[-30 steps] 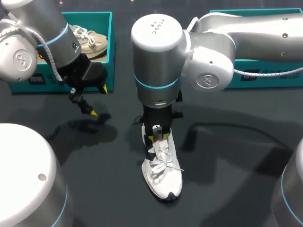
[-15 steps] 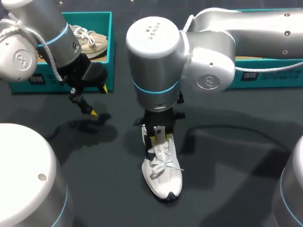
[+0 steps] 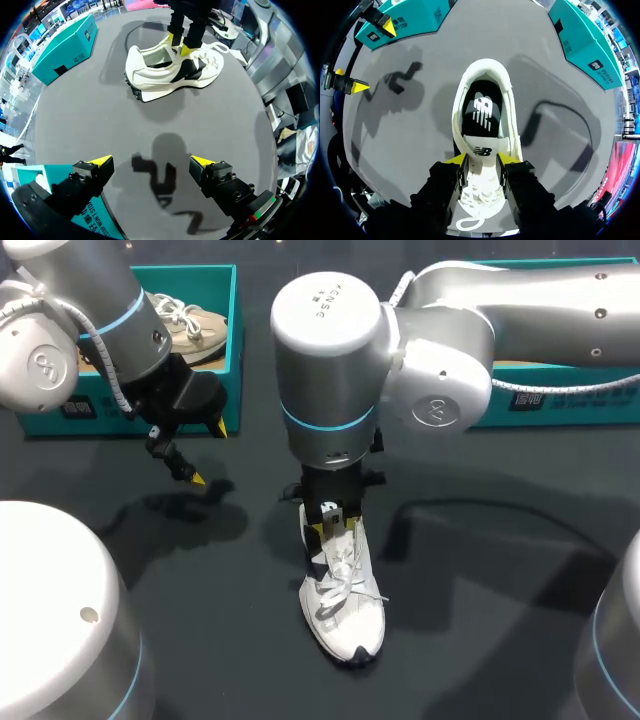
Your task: Take the shoe out of the shoebox, open the shoe tongue, remove and reinsert the insole, then place the shoe into the shoebox
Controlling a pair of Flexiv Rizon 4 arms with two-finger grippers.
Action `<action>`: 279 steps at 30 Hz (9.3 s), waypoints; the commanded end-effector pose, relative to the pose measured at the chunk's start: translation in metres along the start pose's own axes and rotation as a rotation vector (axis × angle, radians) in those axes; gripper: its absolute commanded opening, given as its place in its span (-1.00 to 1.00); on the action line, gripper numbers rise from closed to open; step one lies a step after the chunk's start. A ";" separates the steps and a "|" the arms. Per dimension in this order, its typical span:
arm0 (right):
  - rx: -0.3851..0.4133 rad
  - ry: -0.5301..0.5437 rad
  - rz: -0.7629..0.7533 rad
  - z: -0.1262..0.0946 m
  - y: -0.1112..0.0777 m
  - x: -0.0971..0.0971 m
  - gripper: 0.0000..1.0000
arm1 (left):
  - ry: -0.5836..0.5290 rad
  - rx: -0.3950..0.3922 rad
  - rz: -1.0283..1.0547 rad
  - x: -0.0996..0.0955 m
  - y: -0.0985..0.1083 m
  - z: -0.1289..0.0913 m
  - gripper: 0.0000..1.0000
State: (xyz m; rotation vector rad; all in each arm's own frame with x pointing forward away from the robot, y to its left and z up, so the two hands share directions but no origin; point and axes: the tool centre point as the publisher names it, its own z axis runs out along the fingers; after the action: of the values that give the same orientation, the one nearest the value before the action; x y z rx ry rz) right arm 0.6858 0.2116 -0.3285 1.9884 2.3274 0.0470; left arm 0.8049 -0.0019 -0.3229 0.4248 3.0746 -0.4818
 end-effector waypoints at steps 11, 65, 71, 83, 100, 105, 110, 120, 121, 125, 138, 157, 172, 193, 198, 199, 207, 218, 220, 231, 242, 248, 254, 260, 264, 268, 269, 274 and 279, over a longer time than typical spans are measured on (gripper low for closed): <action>-0.014 -0.049 0.007 -0.011 -0.001 -0.007 -0.36 | 0.000 -0.003 0.001 0.000 0.000 0.000 1.00; -0.058 -0.009 -0.128 -0.030 0.018 -0.008 -0.50 | 0.000 -0.003 0.001 0.000 0.000 0.000 1.00; -0.079 0.010 -0.355 -0.055 0.024 -0.008 -0.32 | 0.000 -0.003 0.001 0.000 0.000 0.000 1.00; -0.063 0.192 -0.567 -0.076 0.036 -0.027 1.00 | 0.000 -0.003 0.001 0.000 0.000 0.000 1.00; -0.095 0.066 -0.834 -0.077 0.038 -0.011 1.00 | -0.020 -0.031 0.057 -0.003 0.010 -0.014 1.00; -0.087 0.056 -0.961 -0.074 0.048 -0.009 1.00 | -0.004 -0.029 0.104 0.000 0.019 -0.023 1.00; -0.103 0.079 -1.044 -0.073 0.060 -0.010 1.00 | 0.006 -0.028 0.115 0.003 0.029 -0.030 1.00; -0.119 0.118 -1.129 -0.071 0.065 -0.011 1.00 | 0.004 -0.018 0.142 0.004 0.035 -0.034 1.00; -0.119 0.118 -1.129 -0.071 0.065 -0.011 1.00 | 0.004 -0.018 0.142 0.004 0.035 -0.034 1.00; -0.115 0.107 -1.156 -0.067 0.069 -0.011 1.00 | 0.004 -0.018 0.142 0.004 0.035 -0.034 1.00; -0.098 0.035 -1.285 -0.046 0.088 0.000 1.00 | 0.004 -0.018 0.142 0.004 0.035 -0.034 1.00; -0.062 0.041 -1.324 -0.002 0.104 -0.017 1.00 | 0.004 -0.018 0.142 0.004 0.035 -0.034 1.00; -0.080 0.004 -1.416 0.022 0.109 -0.016 1.00 | 0.004 -0.018 0.142 0.004 0.035 -0.034 1.00; -0.053 0.085 -1.455 0.056 0.117 -0.025 0.62 | 0.004 -0.018 0.142 0.004 0.035 -0.034 1.00; -0.045 0.099 -1.457 0.061 0.116 -0.025 0.52 | 0.004 -0.018 0.142 0.004 0.035 -0.034 1.00; -0.043 0.101 -1.457 0.061 0.116 -0.025 0.49 | 0.004 -0.018 0.142 0.004 0.035 -0.034 1.00; -0.044 0.114 -1.467 0.062 0.114 -0.021 0.33 | 0.004 -0.018 0.142 0.004 0.035 -0.034 1.00; -0.034 0.117 -1.472 0.065 0.110 -0.019 -0.28 | 0.004 -0.018 0.142 0.004 0.035 -0.034 1.00; -0.033 0.118 -1.472 0.064 0.109 -0.018 -0.54 | 0.004 -0.018 0.142 0.004 0.035 -0.034 1.00; -0.003 0.089 -1.449 0.046 0.112 -0.024 -1.00 | 0.004 -0.018 0.142 0.004 0.035 -0.034 1.00; 0.009 0.010 -1.407 -0.004 0.125 -0.048 -1.00 | 0.004 -0.018 0.142 0.004 0.035 -0.034 1.00; 0.001 0.014 -1.319 -0.022 0.135 -0.058 -1.00 | 0.004 -0.018 0.142 0.004 0.035 -0.034 1.00; 0.001 0.014 -1.319 -0.022 0.135 -0.058 -1.00 | 0.004 -0.018 0.142 0.004 0.035 -0.034 1.00; 0.001 0.014 -1.319 -0.022 0.135 -0.058 -1.00 | 0.004 -0.018 0.142 0.004 0.035 -0.034 1.00; 0.031 -0.011 -1.317 -0.030 0.142 -0.072 -1.00 | 0.004 -0.018 0.142 0.004 0.035 -0.034 1.00; 0.043 -0.046 -1.316 -0.046 0.159 -0.107 -1.00 | 0.004 -0.018 0.142 0.004 0.035 -0.034 1.00; 0.055 -0.082 -1.297 -0.051 0.163 -0.116 -1.00 | 0.004 -0.018 0.142 0.004 0.035 -0.034 1.00; 0.059 -0.128 -1.294 -0.075 0.180 -0.153 -1.00 | 0.004 -0.018 0.142 0.004 0.035 -0.034 1.00; 0.077 -0.133 -1.282 -0.077 0.182 -0.157 -1.00 | 0.004 -0.018 0.142 0.004 0.035 -0.034 1.00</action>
State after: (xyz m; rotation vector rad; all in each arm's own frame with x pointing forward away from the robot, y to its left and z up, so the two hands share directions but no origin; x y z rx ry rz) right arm 0.8851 0.0927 -0.2344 0.2043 2.9963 -0.2512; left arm 0.8119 0.0421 -0.3009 0.6376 3.0214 -0.4521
